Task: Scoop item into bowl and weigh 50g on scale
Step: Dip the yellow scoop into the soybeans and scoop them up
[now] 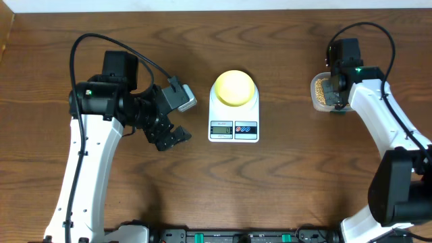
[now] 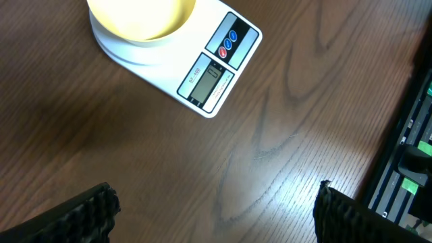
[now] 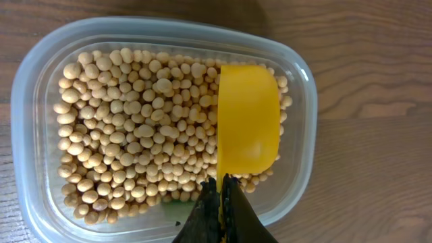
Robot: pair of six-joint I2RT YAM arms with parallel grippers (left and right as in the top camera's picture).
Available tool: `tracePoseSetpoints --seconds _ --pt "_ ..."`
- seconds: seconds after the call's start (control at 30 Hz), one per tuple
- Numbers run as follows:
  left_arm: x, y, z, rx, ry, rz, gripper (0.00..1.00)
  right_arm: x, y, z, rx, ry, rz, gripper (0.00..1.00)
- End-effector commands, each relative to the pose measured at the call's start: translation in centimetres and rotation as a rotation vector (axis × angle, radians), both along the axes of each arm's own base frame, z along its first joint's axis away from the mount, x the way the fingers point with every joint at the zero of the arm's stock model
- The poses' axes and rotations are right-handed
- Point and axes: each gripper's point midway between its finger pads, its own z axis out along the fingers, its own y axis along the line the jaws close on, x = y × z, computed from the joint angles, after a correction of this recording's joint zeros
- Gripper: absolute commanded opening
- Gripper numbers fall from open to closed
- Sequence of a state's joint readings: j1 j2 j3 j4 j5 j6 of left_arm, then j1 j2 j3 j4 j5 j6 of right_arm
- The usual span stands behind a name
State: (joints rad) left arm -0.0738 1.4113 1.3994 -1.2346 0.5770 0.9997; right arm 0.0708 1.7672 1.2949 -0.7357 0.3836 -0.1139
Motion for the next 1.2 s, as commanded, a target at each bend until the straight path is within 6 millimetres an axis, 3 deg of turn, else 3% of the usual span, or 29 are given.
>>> tracePoseSetpoints --seconds 0.0,0.3,0.43,0.83,1.17 --pt "0.0 -0.2 0.2 -0.009 -0.004 -0.019 0.95 0.5 0.2 0.0 -0.008 0.002 0.018 0.01" --pt "0.0 -0.2 0.2 -0.009 -0.004 -0.019 0.95 0.5 4.0 -1.1 0.198 0.033 0.146 0.01" --pt "0.0 -0.2 0.2 -0.01 -0.004 -0.019 0.95 0.3 4.8 -1.2 0.245 0.043 0.161 0.01" --pt "0.0 -0.2 0.2 -0.009 -0.004 -0.019 0.95 -1.1 4.6 -1.4 0.551 0.072 0.11 0.01" --pt "0.0 -0.2 0.2 -0.01 -0.004 -0.019 0.95 -2.0 2.2 -1.5 0.821 0.056 -0.033 0.01"
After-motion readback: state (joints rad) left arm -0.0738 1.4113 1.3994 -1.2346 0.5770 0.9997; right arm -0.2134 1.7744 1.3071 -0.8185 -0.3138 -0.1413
